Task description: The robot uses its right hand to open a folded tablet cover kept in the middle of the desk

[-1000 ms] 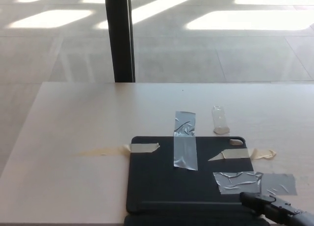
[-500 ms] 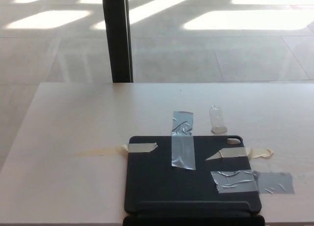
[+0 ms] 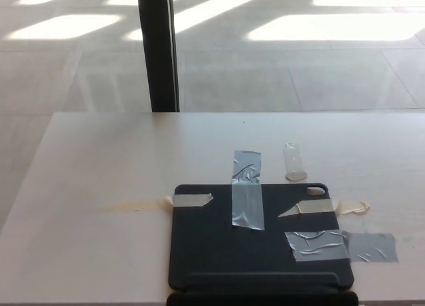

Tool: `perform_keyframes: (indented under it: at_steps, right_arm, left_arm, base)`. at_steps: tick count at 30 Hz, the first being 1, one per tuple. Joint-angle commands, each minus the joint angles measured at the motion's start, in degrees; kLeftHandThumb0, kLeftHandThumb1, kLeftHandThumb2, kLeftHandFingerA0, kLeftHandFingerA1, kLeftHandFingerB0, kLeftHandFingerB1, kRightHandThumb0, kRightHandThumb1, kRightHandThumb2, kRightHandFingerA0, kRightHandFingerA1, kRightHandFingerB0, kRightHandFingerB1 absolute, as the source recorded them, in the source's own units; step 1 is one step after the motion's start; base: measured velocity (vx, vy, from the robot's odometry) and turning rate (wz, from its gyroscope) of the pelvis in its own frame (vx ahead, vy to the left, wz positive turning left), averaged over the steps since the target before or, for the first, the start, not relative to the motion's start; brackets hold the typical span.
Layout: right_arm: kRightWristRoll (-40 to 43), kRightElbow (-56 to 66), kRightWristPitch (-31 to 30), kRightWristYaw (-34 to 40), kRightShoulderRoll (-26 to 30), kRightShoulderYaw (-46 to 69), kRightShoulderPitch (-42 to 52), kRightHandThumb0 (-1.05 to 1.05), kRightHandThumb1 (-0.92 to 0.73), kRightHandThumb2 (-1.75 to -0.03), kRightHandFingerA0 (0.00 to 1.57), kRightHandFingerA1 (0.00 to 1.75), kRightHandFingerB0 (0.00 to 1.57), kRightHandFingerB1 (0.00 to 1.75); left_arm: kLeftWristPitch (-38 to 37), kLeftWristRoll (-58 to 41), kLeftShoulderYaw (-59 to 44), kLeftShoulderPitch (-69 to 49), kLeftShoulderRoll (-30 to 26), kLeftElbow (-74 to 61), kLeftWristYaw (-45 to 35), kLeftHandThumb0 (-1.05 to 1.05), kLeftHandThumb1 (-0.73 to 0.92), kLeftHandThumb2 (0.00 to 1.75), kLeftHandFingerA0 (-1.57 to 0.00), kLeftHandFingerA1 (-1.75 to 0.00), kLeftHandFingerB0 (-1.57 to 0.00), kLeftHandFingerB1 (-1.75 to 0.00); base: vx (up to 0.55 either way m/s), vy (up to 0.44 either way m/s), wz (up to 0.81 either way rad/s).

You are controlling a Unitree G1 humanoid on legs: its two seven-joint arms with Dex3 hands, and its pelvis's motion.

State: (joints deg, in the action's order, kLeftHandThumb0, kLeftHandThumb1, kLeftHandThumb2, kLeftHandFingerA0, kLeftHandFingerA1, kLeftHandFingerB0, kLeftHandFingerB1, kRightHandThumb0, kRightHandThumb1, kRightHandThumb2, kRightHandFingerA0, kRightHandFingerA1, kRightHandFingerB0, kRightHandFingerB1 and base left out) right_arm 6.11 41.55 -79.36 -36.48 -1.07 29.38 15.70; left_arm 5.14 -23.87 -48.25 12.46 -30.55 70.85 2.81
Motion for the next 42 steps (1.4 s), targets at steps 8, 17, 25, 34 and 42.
perform_keyframes:
  at_steps: [8, 17, 25, 34, 42]
  right_arm:
    - [2.97, -13.23, -9.87, 2.69, 27.43, 46.47, -44.05, -0.61, -0.47, -0.55, 0.70, 0.51, 0.54, 0.41]
    - [1.68, -30.98, 26.86, 16.78, 23.91, 47.54, -30.53, -0.62, -0.49, -0.56, 0.82, 0.59, 0.60, 0.51]
    - [-2.06, -53.41, 52.98, 27.84, 19.94, 45.14, -23.09, -0.68, -0.50, -0.56, 0.83, 0.76, 0.40, 0.64]
    - [0.56, -66.23, 60.28, 35.71, 13.71, 49.22, -20.10, -0.61, -0.57, -0.58, 0.48, 0.98, 0.28, 0.80]
    - [3.63, -73.34, 62.88, 35.54, 14.31, 51.91, -17.37, -0.56, -0.57, -0.56, 0.44, 0.95, 0.26, 0.80]
  left_arm:
    - [-0.77, -1.24, -0.02, -2.78, -3.35, 0.73, -0.53, -0.46, 0.43, 0.61, -0.90, -0.93, -0.71, -0.78]
    - [-0.99, -0.68, 0.70, -4.06, -2.80, 0.64, -1.41, -0.51, 0.43, 0.59, -0.87, -0.90, -0.67, -0.76]
    - [-1.67, -1.07, 0.40, -5.44, -2.22, 0.24, -1.83, -0.56, 0.30, 0.82, -0.84, -0.91, -0.64, -0.77]
    - [-2.22, -0.95, 0.57, -7.16, -2.08, 0.39, -3.17, -0.57, 0.30, 0.82, -0.84, -0.90, -0.68, -0.78]
    - [-1.68, -1.10, 0.48, -8.23, -2.25, 0.17, -3.23, -0.59, 0.31, 0.81, -0.79, -0.88, -0.65, -0.77]
  base:
    - [0.00, 0.000, 0.00]
    - [0.00, 0.000, 0.00]
    - [0.00, 0.000, 0.00]
    - [0.00, 0.000, 0.00]
    - [0.00, 0.000, 0.00]
